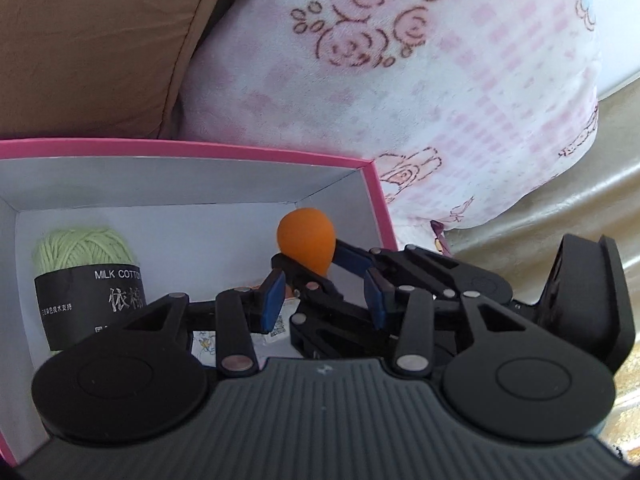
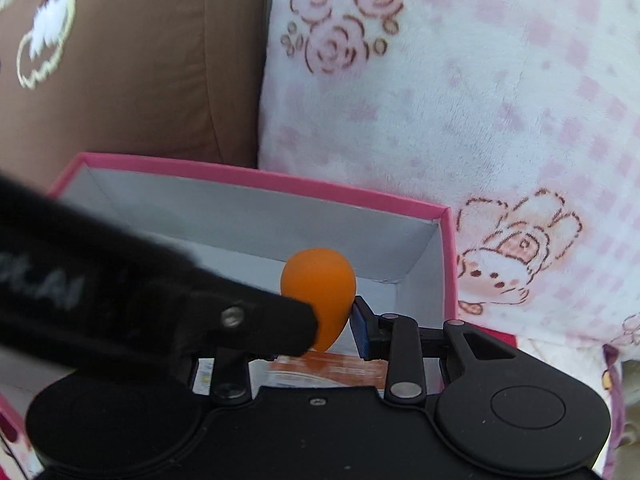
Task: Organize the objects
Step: 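Lower the sponge into the pink box and open the left gripper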
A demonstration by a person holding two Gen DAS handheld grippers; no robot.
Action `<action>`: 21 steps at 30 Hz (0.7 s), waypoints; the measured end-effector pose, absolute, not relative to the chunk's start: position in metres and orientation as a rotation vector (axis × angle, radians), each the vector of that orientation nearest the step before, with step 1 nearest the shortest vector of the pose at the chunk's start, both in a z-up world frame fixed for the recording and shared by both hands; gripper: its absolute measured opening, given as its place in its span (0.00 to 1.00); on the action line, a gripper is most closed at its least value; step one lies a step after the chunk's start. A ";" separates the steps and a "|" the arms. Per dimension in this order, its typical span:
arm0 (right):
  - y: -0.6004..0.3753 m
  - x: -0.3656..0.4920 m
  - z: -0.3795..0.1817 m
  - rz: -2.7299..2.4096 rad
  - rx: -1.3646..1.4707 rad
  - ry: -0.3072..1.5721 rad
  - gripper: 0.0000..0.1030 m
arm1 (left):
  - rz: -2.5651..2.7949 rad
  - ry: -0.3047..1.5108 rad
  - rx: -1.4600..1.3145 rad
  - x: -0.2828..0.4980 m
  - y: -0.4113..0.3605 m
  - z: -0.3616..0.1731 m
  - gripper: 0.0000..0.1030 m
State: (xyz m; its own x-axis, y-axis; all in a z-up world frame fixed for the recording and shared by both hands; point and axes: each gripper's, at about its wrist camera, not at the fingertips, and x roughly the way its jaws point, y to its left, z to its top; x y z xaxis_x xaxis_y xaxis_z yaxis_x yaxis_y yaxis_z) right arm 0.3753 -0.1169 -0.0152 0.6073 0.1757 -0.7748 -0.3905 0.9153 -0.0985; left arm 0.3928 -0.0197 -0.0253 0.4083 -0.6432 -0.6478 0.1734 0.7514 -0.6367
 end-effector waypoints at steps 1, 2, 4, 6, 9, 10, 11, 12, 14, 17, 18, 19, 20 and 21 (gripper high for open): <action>-0.118 0.376 -0.016 0.330 -0.275 0.855 0.38 | -0.545 1.021 -0.518 0.392 -0.019 -0.025 0.40; -0.118 0.375 -0.017 0.320 -0.283 0.841 0.38 | -0.539 1.016 -0.518 0.392 -0.018 -0.025 0.40; -0.119 0.374 -0.018 0.298 -0.305 0.824 0.42 | -0.527 1.015 -0.524 0.393 -0.014 -0.026 0.40; -0.123 0.374 -0.018 0.284 -0.297 0.825 0.43 | -0.510 1.019 -0.524 0.393 -0.013 -0.027 0.40; -0.132 0.369 -0.014 0.282 -0.240 0.830 0.44 | -0.493 1.014 -0.516 0.389 -0.010 -0.028 0.45; -0.135 0.367 -0.014 0.285 -0.228 0.831 0.44 | -0.484 1.017 -0.503 0.386 -0.010 -0.028 0.48; -0.138 0.364 -0.013 0.292 -0.214 0.834 0.44 | -0.475 1.021 -0.489 0.384 -0.010 -0.027 0.51; -0.141 0.360 -0.012 0.303 -0.198 0.835 0.44 | -0.468 1.025 -0.473 0.382 -0.009 -0.026 0.51; -0.147 0.350 -0.009 0.324 -0.172 0.825 0.44 | -0.463 1.030 -0.435 0.378 -0.010 -0.024 0.51; -0.153 0.340 -0.006 0.354 -0.155 0.838 0.44 | -0.425 1.015 -0.391 0.368 -0.007 -0.020 0.51; -0.155 0.337 -0.005 0.360 -0.155 0.837 0.44 | -0.420 1.008 -0.382 0.366 -0.006 -0.019 0.51; -0.156 0.334 -0.003 0.364 -0.155 0.837 0.44 | -0.416 1.003 -0.375 0.363 -0.005 -0.017 0.51; -0.157 0.331 -0.002 0.372 -0.153 0.839 0.44 | -0.411 1.001 -0.371 0.361 -0.004 -0.016 0.51; -0.158 0.329 0.000 0.379 -0.151 0.840 0.44 | -0.413 1.000 -0.364 0.359 -0.003 -0.013 0.51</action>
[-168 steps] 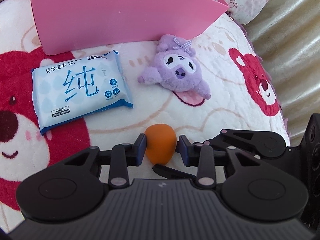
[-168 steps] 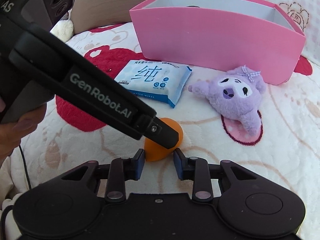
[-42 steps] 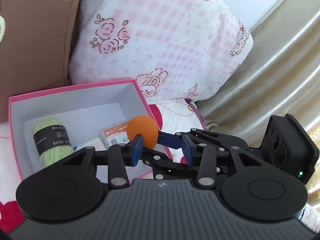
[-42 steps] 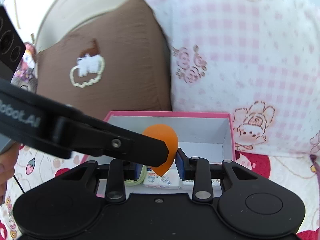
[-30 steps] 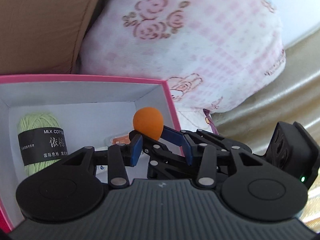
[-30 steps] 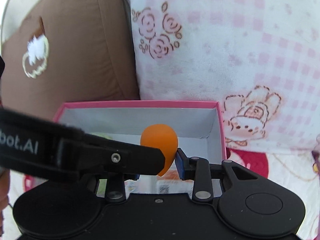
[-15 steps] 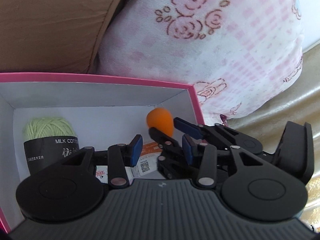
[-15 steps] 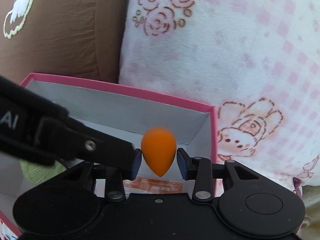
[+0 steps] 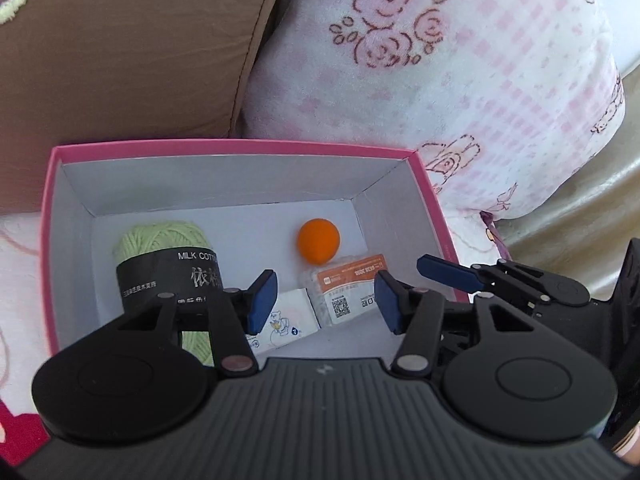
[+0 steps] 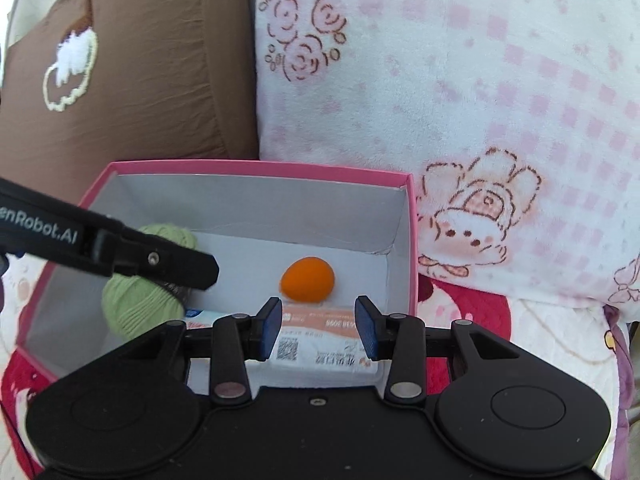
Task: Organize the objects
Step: 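Lower the sponge into the pink box and open the left gripper, then withdraw the left tool from the box toward the purple plush toy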
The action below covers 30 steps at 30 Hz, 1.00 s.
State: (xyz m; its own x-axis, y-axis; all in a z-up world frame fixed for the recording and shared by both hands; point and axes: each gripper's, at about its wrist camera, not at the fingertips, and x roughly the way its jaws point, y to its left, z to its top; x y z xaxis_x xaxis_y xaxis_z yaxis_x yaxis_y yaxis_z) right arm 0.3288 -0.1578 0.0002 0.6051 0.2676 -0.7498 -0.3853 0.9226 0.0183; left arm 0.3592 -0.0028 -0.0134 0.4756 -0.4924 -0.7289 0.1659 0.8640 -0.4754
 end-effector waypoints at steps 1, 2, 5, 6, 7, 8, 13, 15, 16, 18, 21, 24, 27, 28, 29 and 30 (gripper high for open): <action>-0.158 0.326 0.002 0.386 -0.151 0.839 0.44 | -0.415 0.996 -0.358 0.358 -0.003 -0.011 0.51; -0.158 0.324 0.005 0.390 -0.155 0.837 0.44 | -0.414 0.991 -0.352 0.355 -0.003 -0.008 0.51; -0.157 0.317 0.012 0.397 -0.160 0.834 0.44 | -0.424 0.969 -0.314 0.346 -0.006 0.005 0.51; -0.156 0.315 0.014 0.397 -0.161 0.833 0.44 | -0.428 0.962 -0.300 0.343 -0.007 0.009 0.51; -0.150 0.313 0.021 0.398 -0.163 0.830 0.44 | -0.436 0.955 -0.286 0.339 -0.008 0.013 0.51; -0.153 0.311 0.023 0.401 -0.160 0.828 0.44 | -0.440 0.946 -0.272 0.335 -0.008 0.018 0.52; -0.151 0.293 0.037 0.420 -0.149 0.823 0.44 | -0.438 0.906 -0.202 0.309 -0.004 0.039 0.52; -0.148 0.283 0.044 0.436 -0.155 0.821 0.44 | -0.450 0.903 -0.198 0.297 0.003 0.047 0.53; -0.147 0.276 0.048 0.447 -0.166 0.817 0.44 | -0.448 0.902 -0.195 0.291 0.006 0.052 0.53; -0.142 0.262 0.057 0.459 -0.198 0.805 0.44 | -0.445 0.900 -0.182 0.280 0.013 0.061 0.53; -0.137 0.244 0.069 0.494 -0.198 0.786 0.44 | -0.441 0.887 -0.156 0.261 0.021 0.074 0.54; -0.133 0.230 0.079 0.505 -0.198 0.777 0.44 | -0.436 0.883 -0.133 0.245 0.026 0.085 0.55; -0.129 0.216 0.090 0.518 -0.207 0.766 0.44 | -0.441 0.892 -0.119 0.230 0.029 0.095 0.55; -0.129 0.210 0.093 0.522 -0.211 0.760 0.44 | -0.443 0.893 -0.111 0.225 0.030 0.098 0.55; -0.129 0.204 0.097 0.527 -0.214 0.754 0.44 | -0.441 0.891 -0.103 0.220 0.031 0.101 0.55; -0.129 0.198 0.101 0.531 -0.215 0.747 0.44 | -0.439 0.888 -0.094 0.215 0.032 0.104 0.55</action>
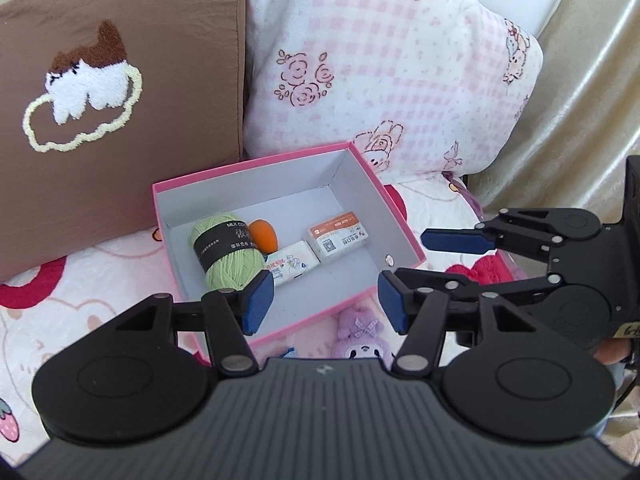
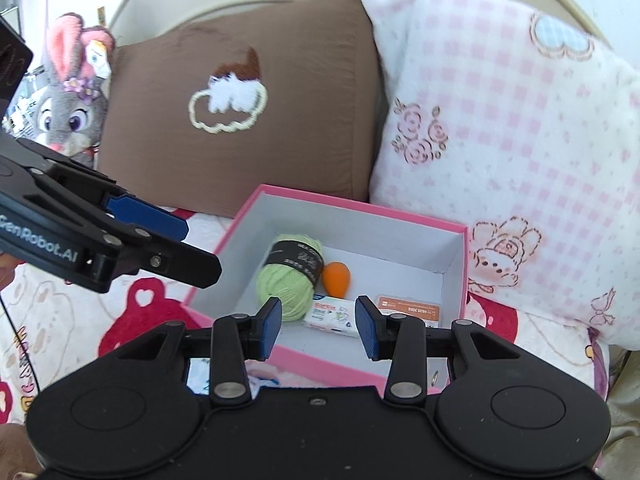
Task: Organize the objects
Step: 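Withdraw the left tool from the box toward the purple plush toy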
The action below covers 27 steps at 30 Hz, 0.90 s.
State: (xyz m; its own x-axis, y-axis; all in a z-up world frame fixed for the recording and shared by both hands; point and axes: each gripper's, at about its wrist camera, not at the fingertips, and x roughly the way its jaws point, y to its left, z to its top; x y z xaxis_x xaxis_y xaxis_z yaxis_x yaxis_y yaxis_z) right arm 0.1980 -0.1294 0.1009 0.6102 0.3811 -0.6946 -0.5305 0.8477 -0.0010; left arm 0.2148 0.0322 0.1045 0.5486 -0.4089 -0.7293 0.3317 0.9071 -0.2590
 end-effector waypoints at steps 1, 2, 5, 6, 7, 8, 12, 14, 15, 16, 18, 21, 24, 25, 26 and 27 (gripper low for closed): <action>-0.130 0.190 0.105 0.535 -0.214 0.737 0.45 | -0.440 0.883 -0.089 0.210 0.034 0.108 0.55; -0.131 0.181 0.108 0.537 -0.212 0.720 0.45 | -0.443 0.879 -0.089 0.205 0.036 0.111 0.56; -0.135 0.156 0.115 0.555 -0.209 0.684 0.48 | -0.452 0.883 -0.105 0.191 0.042 0.117 0.58; -0.137 0.148 0.117 0.557 -0.209 0.678 0.48 | -0.458 0.884 -0.110 0.186 0.044 0.117 0.59; -0.138 0.142 0.117 0.558 -0.209 0.674 0.48 | -0.466 0.882 -0.115 0.180 0.047 0.117 0.59; -0.140 0.136 0.118 0.559 -0.209 0.670 0.49 | -0.469 0.876 -0.116 0.174 0.048 0.116 0.60; -0.146 0.118 0.117 0.561 -0.220 0.670 0.51 | -0.447 0.875 -0.107 0.156 0.052 0.106 0.60; -0.147 0.111 0.116 0.563 -0.238 0.663 0.53 | -0.436 0.892 -0.097 0.151 0.052 0.101 0.60; -0.147 0.108 0.116 0.565 -0.244 0.661 0.54 | -0.434 0.902 -0.091 0.147 0.051 0.098 0.60; -0.148 0.104 0.116 0.569 -0.247 0.658 0.55 | -0.433 0.911 -0.085 0.144 0.050 0.097 0.60; -0.148 0.097 0.116 0.581 -0.250 0.652 0.57 | -0.434 0.932 -0.071 0.139 0.046 0.094 0.60; -0.149 0.087 0.114 0.600 -0.254 0.643 0.59 | -0.446 0.955 -0.052 0.130 0.040 0.090 0.61; -0.150 0.076 0.110 0.608 -0.283 0.629 0.59 | -0.470 0.934 0.027 0.121 0.027 0.086 0.60; -0.151 0.073 0.107 0.608 -0.288 0.626 0.59 | -0.470 0.944 0.038 0.120 0.024 0.084 0.61; -0.152 0.072 0.104 0.609 -0.290 0.632 0.60 | -0.475 0.962 0.035 0.119 0.021 0.080 0.60; -0.153 0.071 0.100 0.610 -0.291 0.642 0.60 | -0.483 0.976 0.023 0.119 0.020 0.077 0.60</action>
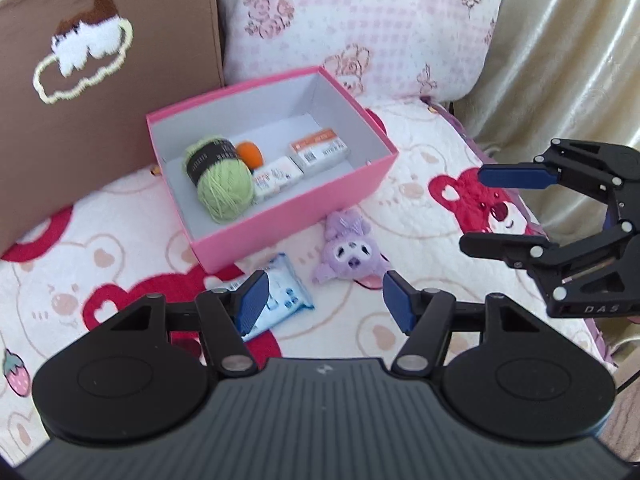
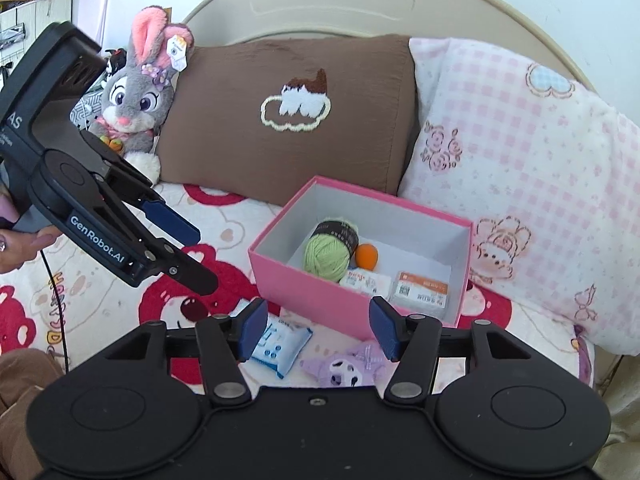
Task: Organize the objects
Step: 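Withdraw the left tool from the box toward the purple plush toy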
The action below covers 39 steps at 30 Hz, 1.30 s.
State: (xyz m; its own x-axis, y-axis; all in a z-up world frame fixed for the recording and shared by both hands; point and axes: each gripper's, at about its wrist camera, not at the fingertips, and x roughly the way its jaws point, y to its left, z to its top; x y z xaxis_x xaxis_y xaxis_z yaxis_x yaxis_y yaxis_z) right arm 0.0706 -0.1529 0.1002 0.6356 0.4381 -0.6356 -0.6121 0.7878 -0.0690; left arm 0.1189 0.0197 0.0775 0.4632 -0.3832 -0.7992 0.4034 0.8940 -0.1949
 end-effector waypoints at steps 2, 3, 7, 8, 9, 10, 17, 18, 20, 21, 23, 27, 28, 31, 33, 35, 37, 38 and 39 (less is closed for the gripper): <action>-0.154 0.069 0.094 0.608 -0.299 0.659 0.60 | -0.494 0.991 0.011 0.117 0.017 0.073 0.61; -0.155 0.068 0.091 0.607 -0.305 0.664 0.60 | -0.494 0.991 0.010 0.116 0.016 0.071 0.60; -0.156 0.058 0.085 0.605 -0.322 0.634 0.60 | -0.510 1.009 -0.016 0.113 0.015 0.065 0.61; -0.156 0.055 0.085 0.617 -0.326 0.634 0.60 | -0.519 1.019 -0.023 0.112 0.015 0.063 0.61; -0.155 0.054 0.085 0.624 -0.327 0.638 0.61 | -0.529 1.033 -0.031 0.113 0.014 0.061 0.61; -0.154 0.052 0.084 0.628 -0.324 0.641 0.61 | -0.534 1.050 -0.045 0.114 0.013 0.058 0.61; -0.161 0.050 0.072 0.640 -0.300 0.648 0.78 | -0.532 1.076 -0.073 0.113 0.006 0.042 0.61; -0.163 0.050 0.069 0.643 -0.297 0.650 0.81 | -0.533 1.075 -0.087 0.114 0.005 0.039 0.62; -0.165 0.051 0.061 0.648 -0.300 0.654 0.82 | -0.536 1.071 -0.114 0.116 0.005 0.033 0.63; -0.165 0.052 0.057 0.650 -0.309 0.656 0.82 | -0.535 1.071 -0.128 0.118 0.005 0.031 0.64; -0.164 0.054 0.048 0.648 -0.332 0.668 0.82 | -0.535 1.078 -0.154 0.122 0.005 0.023 0.64; -0.161 0.056 0.030 0.649 -0.369 0.676 0.82 | -0.526 1.104 -0.175 0.131 0.002 0.006 0.65; -0.161 0.057 0.026 0.651 -0.371 0.676 0.82 | -0.525 1.112 -0.186 0.133 0.002 0.002 0.65; -0.160 0.064 0.012 0.659 -0.357 0.689 0.82 | -0.530 1.118 -0.223 0.138 0.001 -0.008 0.65; -0.158 0.069 0.004 0.656 -0.341 0.717 0.82 | -0.535 1.113 -0.241 0.140 0.000 -0.013 0.65; -0.157 0.073 -0.002 0.662 -0.334 0.728 0.82 | -0.541 1.104 -0.262 0.144 -0.001 -0.017 0.65; -0.156 0.076 -0.007 0.665 -0.326 0.730 0.82 | -0.551 1.097 -0.286 0.147 -0.002 -0.023 0.65; -0.156 0.079 -0.009 0.661 -0.315 0.736 0.82 | -0.554 1.097 -0.296 0.148 -0.003 -0.026 0.65; -0.157 0.082 -0.012 0.654 -0.299 0.746 0.82 | -0.558 1.098 -0.303 0.150 -0.005 -0.030 0.65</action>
State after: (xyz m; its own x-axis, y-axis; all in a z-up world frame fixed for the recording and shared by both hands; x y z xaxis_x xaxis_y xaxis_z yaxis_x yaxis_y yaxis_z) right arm 0.0820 -0.1569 -0.0118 0.5505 0.4412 -0.7087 -0.6450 0.7638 -0.0255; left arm 0.1496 -0.0046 -0.0303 0.3379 -0.5652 -0.7526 0.2745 0.8240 -0.4956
